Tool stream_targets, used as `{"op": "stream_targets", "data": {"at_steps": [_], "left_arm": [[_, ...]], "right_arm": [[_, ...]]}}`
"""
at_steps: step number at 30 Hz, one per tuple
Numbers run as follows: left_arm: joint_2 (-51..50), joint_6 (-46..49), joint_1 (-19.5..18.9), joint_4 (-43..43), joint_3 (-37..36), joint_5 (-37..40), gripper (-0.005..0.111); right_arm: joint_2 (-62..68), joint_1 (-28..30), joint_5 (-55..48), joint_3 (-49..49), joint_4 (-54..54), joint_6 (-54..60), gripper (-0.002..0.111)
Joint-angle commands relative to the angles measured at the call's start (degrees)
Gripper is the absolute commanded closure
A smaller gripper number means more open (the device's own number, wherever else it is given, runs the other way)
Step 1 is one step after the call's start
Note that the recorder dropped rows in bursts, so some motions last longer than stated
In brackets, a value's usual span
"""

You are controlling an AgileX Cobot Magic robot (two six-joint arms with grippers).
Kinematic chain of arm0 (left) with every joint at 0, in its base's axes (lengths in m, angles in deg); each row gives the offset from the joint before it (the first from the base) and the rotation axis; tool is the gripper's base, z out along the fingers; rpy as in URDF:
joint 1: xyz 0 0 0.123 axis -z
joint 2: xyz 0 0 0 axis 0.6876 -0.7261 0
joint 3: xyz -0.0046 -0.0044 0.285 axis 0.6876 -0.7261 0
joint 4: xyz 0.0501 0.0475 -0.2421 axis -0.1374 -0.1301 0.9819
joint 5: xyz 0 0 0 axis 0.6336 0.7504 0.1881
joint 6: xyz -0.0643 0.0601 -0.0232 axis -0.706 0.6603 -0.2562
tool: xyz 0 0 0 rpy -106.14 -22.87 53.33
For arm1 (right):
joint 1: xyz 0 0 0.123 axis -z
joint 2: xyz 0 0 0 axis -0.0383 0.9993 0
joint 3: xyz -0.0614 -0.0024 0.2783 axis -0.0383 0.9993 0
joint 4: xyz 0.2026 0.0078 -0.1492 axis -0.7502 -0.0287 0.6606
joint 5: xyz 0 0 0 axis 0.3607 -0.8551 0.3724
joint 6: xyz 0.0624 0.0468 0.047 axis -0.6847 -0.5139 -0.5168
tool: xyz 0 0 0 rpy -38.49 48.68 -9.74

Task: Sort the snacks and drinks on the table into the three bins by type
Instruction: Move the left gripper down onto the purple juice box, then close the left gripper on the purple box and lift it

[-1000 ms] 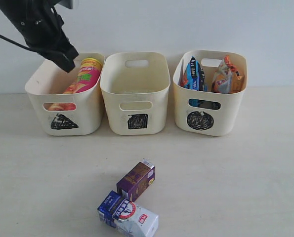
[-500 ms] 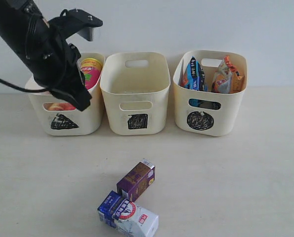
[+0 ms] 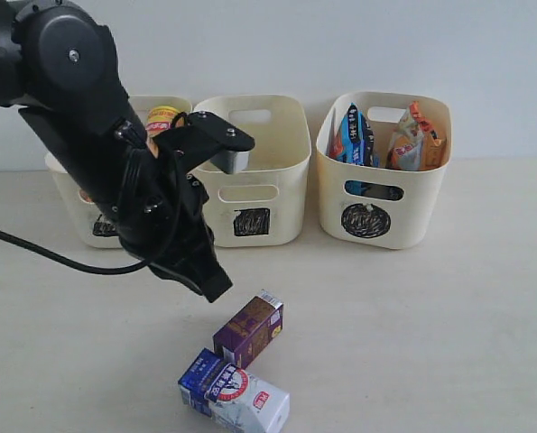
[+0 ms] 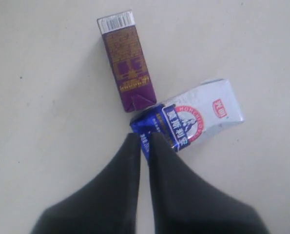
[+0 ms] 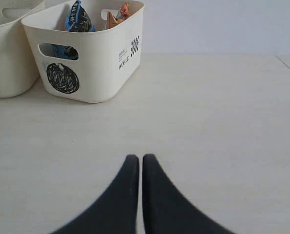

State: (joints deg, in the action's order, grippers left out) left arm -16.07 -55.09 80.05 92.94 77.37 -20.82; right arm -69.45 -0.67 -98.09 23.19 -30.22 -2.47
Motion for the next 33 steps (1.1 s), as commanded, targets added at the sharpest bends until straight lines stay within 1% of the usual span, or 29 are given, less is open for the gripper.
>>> {"op": "stream_targets", "data": {"at_steps": [1, 8, 9, 10, 11, 14, 15, 17, 21, 26, 29, 33], "left_arm": [[0.38, -1.71, 1.95, 0.76, -0.15, -2.75, 0.102], [-2.39, -1.03, 1.95, 2.58, -0.15, -3.14, 0.102], [-3.63, -1.03, 1.95, 3.18, -0.15, -3.14, 0.096], [-4.88, -1.03, 2.08, 3.48, -0.15, -3.04, 0.082], [-5.45, -0.89, 2.08, 3.48, -0.15, -3.04, 0.075], [-6.89, 0.31, 2.08, 3.65, -0.15, -4.18, 0.043], [-7.76, 0.31, 2.08, 5.13, -0.15, -5.46, 0.022], [-9.53, 1.83, 2.08, 8.47, -0.15, -6.21, -0.003], [-11.75, 1.81, 2.08, 7.39, -0.15, -9.06, -0.003], [-14.31, -0.21, 2.08, 2.15, -0.15, -13.35, -0.003], [-15.57, -0.21, 2.08, 1.93, -0.15, -16.90, -0.003], [-17.22, -0.21, 2.08, 1.93, -0.15, -19.24, -0.003]], "right_arm": [[-0.32, 0.01, 0.39, 0.23, -0.05, -0.04, 0.108], [-0.32, 0.01, 0.39, 0.23, -0.05, -0.04, 0.108], [-0.32, 0.01, 0.39, 0.23, -0.05, -0.04, 0.108], [-0.32, 0.01, 0.39, 0.23, -0.05, -0.04, 0.108], [-0.32, 0.01, 0.39, 0.23, -0.05, -0.04, 0.108], [-0.32, 0.01, 0.39, 0.23, -0.05, -0.04, 0.108], [-0.32, 0.01, 0.39, 0.23, -0.05, -0.04, 0.108], [-0.32, 0.01, 0.39, 0.23, -0.05, -0.04, 0.108], [-0.32, 0.01, 0.39, 0.23, -0.05, -0.04, 0.108], [-0.32, 0.01, 0.39, 0.23, -0.05, -0.04, 0.108], [-0.32, 0.01, 0.39, 0.23, -0.05, -0.04, 0.108], [-0.32, 0.01, 0.39, 0.23, -0.05, -0.04, 0.108]]}}
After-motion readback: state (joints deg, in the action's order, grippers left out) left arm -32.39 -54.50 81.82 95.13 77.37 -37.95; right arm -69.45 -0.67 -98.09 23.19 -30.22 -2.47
